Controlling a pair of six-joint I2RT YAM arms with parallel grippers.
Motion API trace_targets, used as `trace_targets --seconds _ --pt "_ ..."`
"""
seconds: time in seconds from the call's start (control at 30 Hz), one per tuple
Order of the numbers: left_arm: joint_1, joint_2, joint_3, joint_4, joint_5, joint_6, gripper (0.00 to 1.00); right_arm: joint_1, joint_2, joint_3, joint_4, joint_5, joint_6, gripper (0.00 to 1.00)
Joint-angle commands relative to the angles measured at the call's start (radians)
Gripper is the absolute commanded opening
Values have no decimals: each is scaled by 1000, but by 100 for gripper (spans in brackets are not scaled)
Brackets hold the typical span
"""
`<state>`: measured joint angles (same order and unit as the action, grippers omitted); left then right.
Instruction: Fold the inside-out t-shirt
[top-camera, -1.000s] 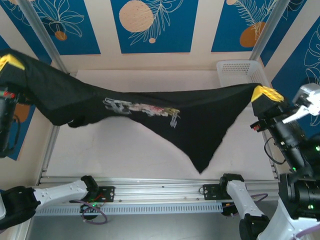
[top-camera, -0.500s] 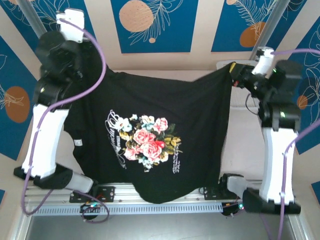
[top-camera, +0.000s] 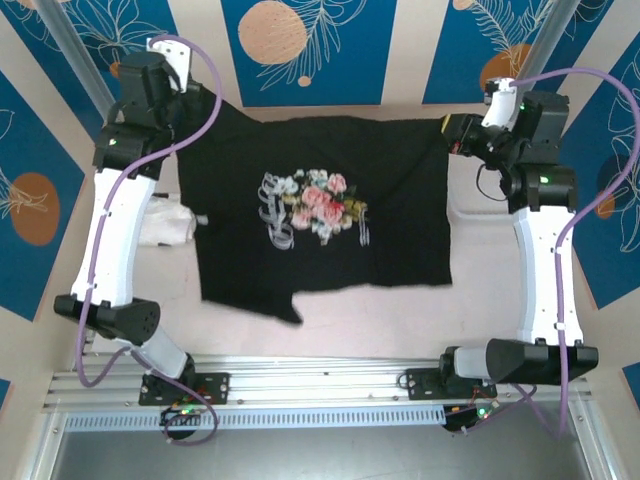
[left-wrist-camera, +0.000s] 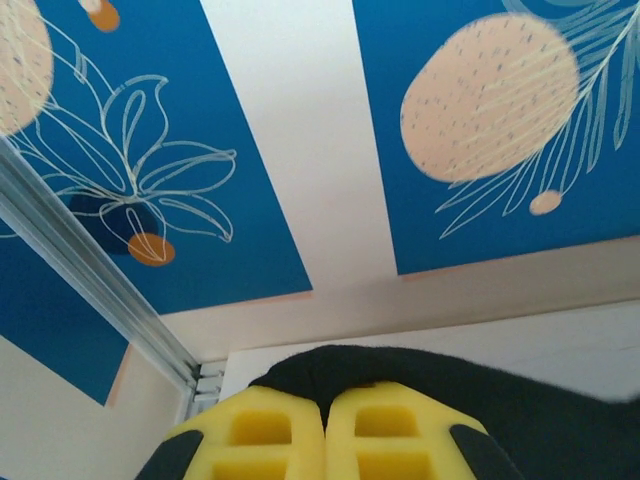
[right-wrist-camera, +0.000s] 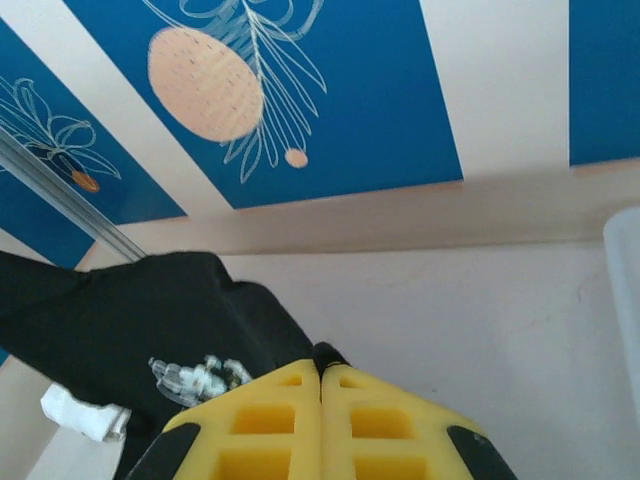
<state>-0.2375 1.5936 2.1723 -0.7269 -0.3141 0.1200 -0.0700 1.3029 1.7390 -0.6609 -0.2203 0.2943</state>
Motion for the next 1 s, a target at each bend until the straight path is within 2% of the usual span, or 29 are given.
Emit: trace_targets --seconds 0.0,0.23,0.43,0.67,0.8,0.97 --pt "7 -172 53 20 51 -34 0 1 -112 73 -63 -2 -37 0" --pt "7 -392 50 45 126 -73 0 1 -293 162 -171 63 -50 0" --pt "7 -440 173 62 168 -80 0 1 -332 352 -247 109 -64 0" --pt "7 -289 295 49 134 -50 0 1 -275 442 -265 124 -90 0" --pt "13 -145 329 41 69 -7 0 1 -222 400 -237 151 -121 0" --pt "85 48 331 35 120 -43 0 1 -102 277 -151 162 -149 0"
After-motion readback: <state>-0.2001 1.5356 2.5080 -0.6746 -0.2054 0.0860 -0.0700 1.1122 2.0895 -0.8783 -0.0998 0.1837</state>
